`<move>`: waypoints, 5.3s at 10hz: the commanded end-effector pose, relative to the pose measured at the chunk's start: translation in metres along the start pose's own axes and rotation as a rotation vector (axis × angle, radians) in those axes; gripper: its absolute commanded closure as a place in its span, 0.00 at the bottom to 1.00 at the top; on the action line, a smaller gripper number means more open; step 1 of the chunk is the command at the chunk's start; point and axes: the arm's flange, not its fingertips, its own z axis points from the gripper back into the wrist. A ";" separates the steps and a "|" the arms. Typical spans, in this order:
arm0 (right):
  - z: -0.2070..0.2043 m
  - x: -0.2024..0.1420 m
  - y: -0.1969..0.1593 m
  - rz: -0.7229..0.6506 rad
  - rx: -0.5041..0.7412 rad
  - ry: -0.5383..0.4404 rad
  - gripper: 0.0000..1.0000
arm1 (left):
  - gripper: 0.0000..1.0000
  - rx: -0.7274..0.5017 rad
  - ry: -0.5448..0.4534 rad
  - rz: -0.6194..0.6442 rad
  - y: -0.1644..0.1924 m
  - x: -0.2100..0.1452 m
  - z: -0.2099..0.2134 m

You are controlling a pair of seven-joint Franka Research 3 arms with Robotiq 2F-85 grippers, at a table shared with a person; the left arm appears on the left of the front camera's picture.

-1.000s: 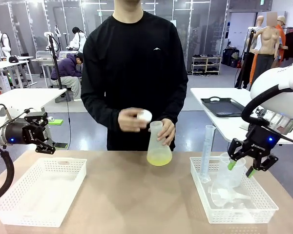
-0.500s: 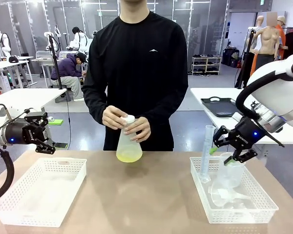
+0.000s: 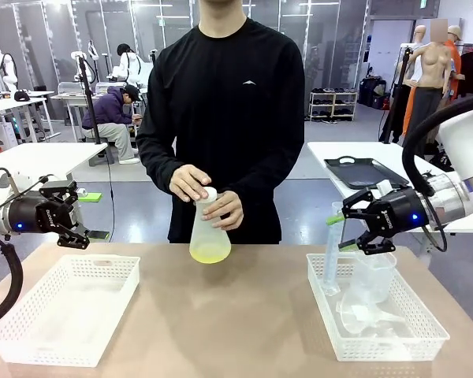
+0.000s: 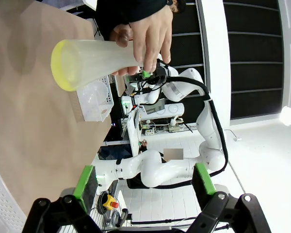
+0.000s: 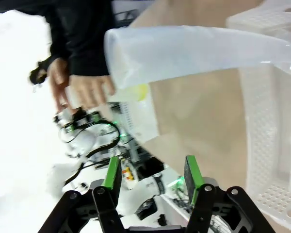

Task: Prepare the solutions needed for the experiment.
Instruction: When the human places the Big flask in the center of the table, pick up the Big flask and place it in the left Organizing basket.

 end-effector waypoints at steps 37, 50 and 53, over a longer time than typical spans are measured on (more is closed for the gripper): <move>-0.007 -0.001 -0.002 0.015 0.250 0.119 0.34 | 0.00 -0.127 0.042 -0.709 -0.054 0.010 -0.089; -0.007 -0.001 -0.002 0.015 0.250 0.119 0.34 | 0.00 -0.257 0.018 -1.419 -0.032 0.117 -0.180; -0.007 -0.001 -0.002 0.015 0.250 0.119 0.34 | 0.00 -0.346 0.024 -1.435 -0.017 0.130 -0.195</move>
